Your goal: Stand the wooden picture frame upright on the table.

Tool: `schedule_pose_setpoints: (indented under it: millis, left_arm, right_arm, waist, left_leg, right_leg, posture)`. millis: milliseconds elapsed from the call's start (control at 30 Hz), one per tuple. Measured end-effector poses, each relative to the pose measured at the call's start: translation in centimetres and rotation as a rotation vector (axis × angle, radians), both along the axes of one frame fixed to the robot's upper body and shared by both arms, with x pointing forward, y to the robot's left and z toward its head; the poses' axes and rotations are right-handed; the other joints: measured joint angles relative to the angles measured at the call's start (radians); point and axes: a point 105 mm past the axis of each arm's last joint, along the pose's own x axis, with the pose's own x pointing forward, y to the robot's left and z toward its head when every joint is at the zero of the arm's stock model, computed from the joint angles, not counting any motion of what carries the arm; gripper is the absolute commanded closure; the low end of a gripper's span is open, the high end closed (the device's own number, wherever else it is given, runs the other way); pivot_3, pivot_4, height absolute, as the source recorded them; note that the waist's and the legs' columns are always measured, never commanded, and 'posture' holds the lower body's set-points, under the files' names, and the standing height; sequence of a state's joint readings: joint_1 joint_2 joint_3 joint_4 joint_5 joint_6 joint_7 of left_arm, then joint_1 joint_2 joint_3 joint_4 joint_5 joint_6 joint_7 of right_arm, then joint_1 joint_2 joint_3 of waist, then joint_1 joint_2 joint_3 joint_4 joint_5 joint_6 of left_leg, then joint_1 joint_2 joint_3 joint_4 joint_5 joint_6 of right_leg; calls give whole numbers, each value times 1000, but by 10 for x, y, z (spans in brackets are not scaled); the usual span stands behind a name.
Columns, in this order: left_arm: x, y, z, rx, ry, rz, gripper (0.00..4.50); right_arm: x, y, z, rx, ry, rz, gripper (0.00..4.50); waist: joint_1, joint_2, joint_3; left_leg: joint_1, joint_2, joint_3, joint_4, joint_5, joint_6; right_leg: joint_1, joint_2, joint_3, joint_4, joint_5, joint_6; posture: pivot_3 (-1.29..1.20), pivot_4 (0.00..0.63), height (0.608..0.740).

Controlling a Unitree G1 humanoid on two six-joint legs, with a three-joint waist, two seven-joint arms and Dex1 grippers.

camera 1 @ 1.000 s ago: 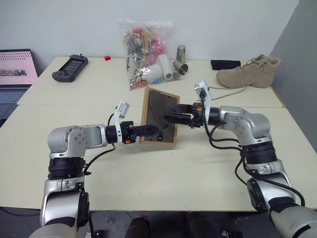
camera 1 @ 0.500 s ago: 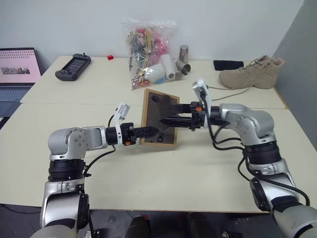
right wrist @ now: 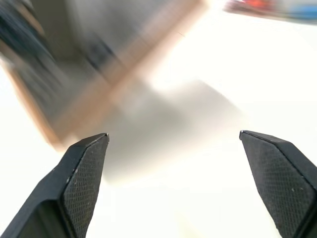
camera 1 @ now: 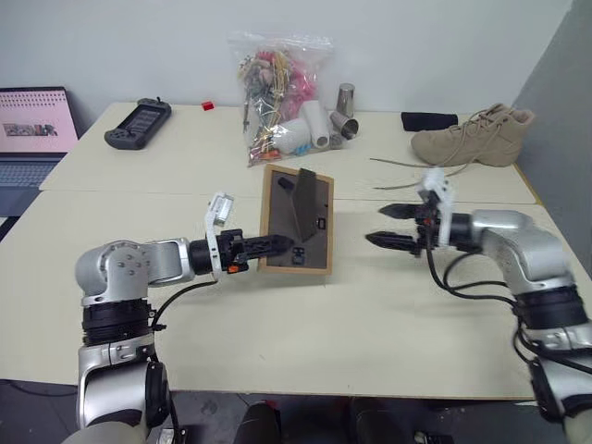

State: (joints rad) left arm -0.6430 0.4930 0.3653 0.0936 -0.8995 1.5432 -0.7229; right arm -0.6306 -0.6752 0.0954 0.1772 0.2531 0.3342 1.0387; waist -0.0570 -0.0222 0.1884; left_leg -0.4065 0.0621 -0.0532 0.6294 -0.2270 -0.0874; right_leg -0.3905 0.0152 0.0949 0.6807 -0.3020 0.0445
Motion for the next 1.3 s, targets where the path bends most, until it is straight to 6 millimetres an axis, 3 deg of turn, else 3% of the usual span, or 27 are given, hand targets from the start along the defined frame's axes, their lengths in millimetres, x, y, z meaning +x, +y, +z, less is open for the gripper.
schedule_pose_setpoints:
  millis: [100,200,333,500,633,733,867,967,1067,1133,1167,1200,1300]
  left_arm:
    - [-6,-4,-3,-32,58,-38,3203]
    - [-11,-9,-4,-88,108,-85,3203]
    - [-11,-13,-3,-186,179,-110,3203]
    - [-20,-20,-2,-231,220,-142,3203]
    - [-30,-26,-9,-220,237,-142,3203]
    - [-35,-31,-10,-197,228,-122,3203]
    - [-36,-30,-4,-159,189,-90,3203]
    - [-35,-30,-3,-148,176,-74,3203]
    - [-36,-32,-2,-154,170,-75,3203]
    - [-36,-32,-1,-166,170,-80,2504]
    - [-35,-31,-1,-167,170,-73,2490]
    - [-34,-29,-2,-168,173,-59,2164]
    - [-35,-25,1,-166,169,-62,1508]
  right_arm:
    - [3,-1,-12,-193,-293,52,9]
    - [5,13,-20,-344,-606,131,9]
    - [4,45,-2,-403,-995,249,9]
    - [-6,80,17,-311,-1290,322,9]
    - [-11,93,14,-279,-1368,359,9]
    - [-12,104,9,-246,-1383,391,852]
    - [-11,106,6,-240,-1386,408,1746]
    - [-13,105,4,-217,-1382,406,2289]
    - [-15,103,6,-192,-1395,403,2547]
    - [-16,101,8,-177,-1404,399,2723]
    - [-17,101,10,-170,-1416,397,2725]
    - [-18,100,12,-168,-1427,395,2774]
    - [-13,92,9,-233,-1428,389,3416]
  waist:
    - [-9,0,0]
    - [-18,0,0]
    - [-24,0,0]
    - [-23,-1,0]
    - [-22,-1,0]
    - [-22,-1,0]
    - [-22,-1,0]
    - [-22,-1,0]
    - [-21,-1,0]
    - [-22,-1,0]
    - [-22,-1,0]
    - [-22,-1,0]
    - [-22,-1,0]
  left_leg:
    - [1,0,0,0,0,0]
    - [2,0,0,0,0,-1]
    - [5,0,1,1,1,-2]
    - [6,-1,0,1,4,-6]
    - [6,-2,0,1,4,-6]
    - [7,-2,0,1,4,-6]
    - [7,-2,0,1,4,-6]
    - [7,-3,0,1,4,-6]
    - [7,-3,0,1,4,-6]
    - [7,-3,0,1,4,-6]
    - [7,-3,0,1,4,-5]
    - [7,-3,0,1,3,-5]
    - [7,-3,-1,1,3,-3]
  right_leg:
    - [0,0,1,1,0,0]
    - [0,0,1,3,1,-1]
    - [0,-1,2,8,1,-1]
    - [1,-1,3,10,1,-1]
    - [1,-2,3,10,1,-1]
    - [1,-2,3,12,1,-1]
    - [1,-2,3,12,1,-1]
    - [1,-2,4,12,1,-1]
    - [1,-2,3,12,1,-1]
    - [1,-2,3,12,1,-1]
    - [1,-2,4,12,1,-1]
    - [1,-2,4,13,1,-1]
    - [1,-2,3,12,1,-1]
  posture:
    - [0,150,740]
    - [0,150,740]
    - [0,150,740]
    - [0,150,740]
    - [0,150,740]
    - [0,150,740]
    - [0,150,740]
    - [0,150,740]
    - [0,150,740]
    - [0,150,740]
    - [0,150,740]
    - [0,150,740]
    - [0,150,740]
